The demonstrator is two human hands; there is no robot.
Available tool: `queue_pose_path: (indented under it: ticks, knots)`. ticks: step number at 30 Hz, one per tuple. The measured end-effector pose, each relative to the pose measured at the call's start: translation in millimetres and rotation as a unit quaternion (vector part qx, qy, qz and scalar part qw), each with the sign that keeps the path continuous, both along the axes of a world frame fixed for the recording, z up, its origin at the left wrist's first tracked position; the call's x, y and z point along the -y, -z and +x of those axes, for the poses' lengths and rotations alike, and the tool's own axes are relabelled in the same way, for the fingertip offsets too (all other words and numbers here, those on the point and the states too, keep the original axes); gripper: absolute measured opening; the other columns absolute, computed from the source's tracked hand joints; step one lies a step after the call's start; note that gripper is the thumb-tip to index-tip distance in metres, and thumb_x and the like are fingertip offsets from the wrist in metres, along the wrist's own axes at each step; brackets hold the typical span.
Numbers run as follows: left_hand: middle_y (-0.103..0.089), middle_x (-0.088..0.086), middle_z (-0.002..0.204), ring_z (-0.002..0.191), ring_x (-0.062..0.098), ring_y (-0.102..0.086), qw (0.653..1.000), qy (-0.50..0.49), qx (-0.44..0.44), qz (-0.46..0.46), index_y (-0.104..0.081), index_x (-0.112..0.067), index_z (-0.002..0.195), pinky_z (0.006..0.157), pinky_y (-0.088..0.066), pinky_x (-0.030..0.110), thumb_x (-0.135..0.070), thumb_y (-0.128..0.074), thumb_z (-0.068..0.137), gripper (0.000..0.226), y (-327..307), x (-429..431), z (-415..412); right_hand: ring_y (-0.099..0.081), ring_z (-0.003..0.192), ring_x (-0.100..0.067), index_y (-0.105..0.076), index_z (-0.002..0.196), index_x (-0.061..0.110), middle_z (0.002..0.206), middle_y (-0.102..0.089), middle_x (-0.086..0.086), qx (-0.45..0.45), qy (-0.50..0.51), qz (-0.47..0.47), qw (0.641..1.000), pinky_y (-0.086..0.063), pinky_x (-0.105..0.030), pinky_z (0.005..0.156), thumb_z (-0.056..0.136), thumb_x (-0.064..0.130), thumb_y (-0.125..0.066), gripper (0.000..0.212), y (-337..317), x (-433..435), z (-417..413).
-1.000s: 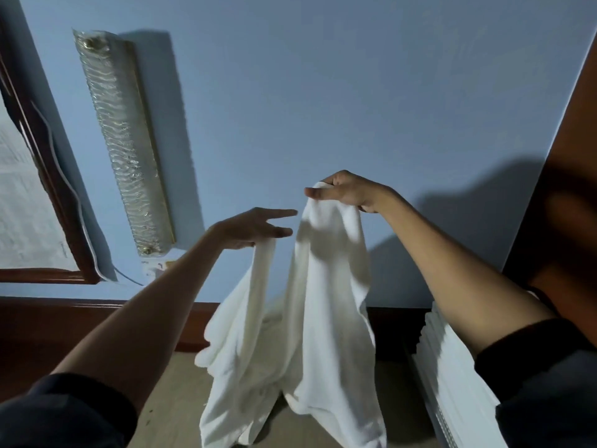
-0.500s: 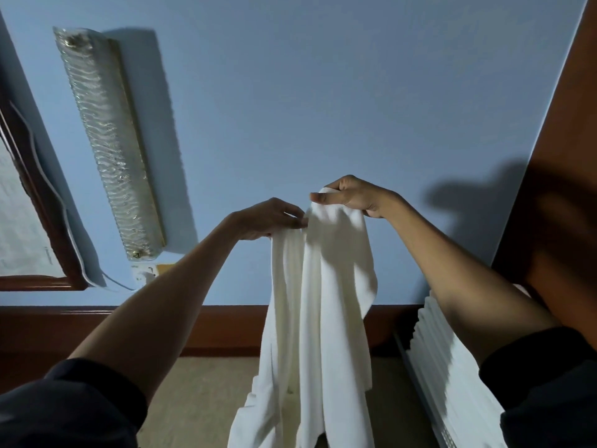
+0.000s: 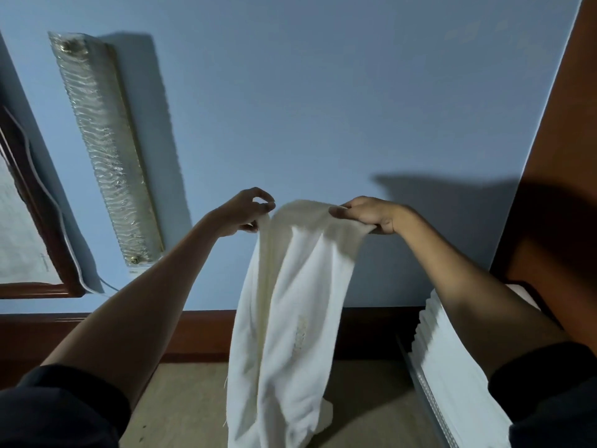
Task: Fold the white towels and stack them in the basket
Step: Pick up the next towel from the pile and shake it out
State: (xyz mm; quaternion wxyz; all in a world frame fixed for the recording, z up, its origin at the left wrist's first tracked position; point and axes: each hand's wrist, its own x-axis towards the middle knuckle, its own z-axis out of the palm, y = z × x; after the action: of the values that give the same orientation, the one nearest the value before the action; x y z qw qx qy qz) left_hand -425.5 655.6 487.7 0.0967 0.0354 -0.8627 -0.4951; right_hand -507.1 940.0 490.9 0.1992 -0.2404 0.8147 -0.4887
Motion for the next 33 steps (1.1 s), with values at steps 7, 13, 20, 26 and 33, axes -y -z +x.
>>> queue_pose_path:
  ticks: [7, 13, 20, 26, 33]
  knots:
    - [-0.069, 0.002, 0.078, 0.082, 0.021, -0.068, 0.986, 0.101, 0.044, 0.126, -0.057, -0.015, 0.122, 0.078, -0.051, 0.032, -0.009, -0.058, 0.103, 0.02, 5, -12, 10, -0.058, 0.064, -0.01, -0.065, 0.083, 0.011, 0.072, -0.058, -0.002, 0.008, 0.108, 0.009, 0.994, -0.047, -0.016, 0.061, 0.094, 0.041, -0.071, 0.032, 16, 57, -9]
    - [-0.071, 0.011, 0.085, 0.08, 0.021, -0.069, 0.986, 0.114, 0.008, 0.118, -0.058, -0.008, 0.112, 0.071, -0.052, 0.027, -0.011, -0.073, 0.094, 0.024, 5, -23, 8, -0.068, 0.095, -0.02, -0.066, 0.121, -0.002, 0.118, -0.07, -0.014, 0.08, 0.101, -0.077, 0.989, -0.058, -0.023, 0.081, 0.092, 0.03, -0.074, 0.043, 19, 79, -14]
    - [-0.07, 0.016, 0.082, 0.077, 0.022, -0.072, 0.99, 0.073, -0.046, 0.112, -0.06, -0.003, 0.1, 0.074, -0.058, 0.025, -0.007, -0.075, 0.092, 0.017, 21, -28, -4, -0.073, 0.104, -0.024, -0.069, 0.118, -0.005, 0.118, -0.072, -0.02, 0.131, 0.057, -0.14, 0.98, -0.059, -0.024, 0.079, 0.088, 0.011, -0.077, 0.036, 24, 80, -8]
    - [-0.069, 0.023, 0.092, 0.088, 0.034, -0.076, 0.984, 0.063, -0.033, 0.165, -0.062, 0.008, 0.111, 0.089, -0.061, 0.036, 0.008, -0.044, 0.102, 0.02, 31, -31, -12, -0.073, 0.092, -0.021, -0.069, 0.115, -0.003, 0.115, -0.073, -0.018, 0.152, 0.082, -0.152, 0.973, -0.06, -0.026, 0.076, 0.091, 0.015, -0.075, 0.031, 31, 74, -14]
    - [-0.076, 0.023, 0.092, 0.089, 0.027, -0.077, 0.992, 0.032, -0.085, 0.092, -0.063, 0.003, 0.113, 0.094, -0.06, 0.037, 0.005, -0.065, 0.095, 0.018, 47, -29, -15, -0.071, 0.095, -0.02, -0.069, 0.104, 0.005, 0.101, -0.072, -0.011, 0.181, 0.009, -0.195, 0.964, -0.057, -0.03, 0.087, 0.096, 0.029, -0.069, 0.026, 31, 66, -13]
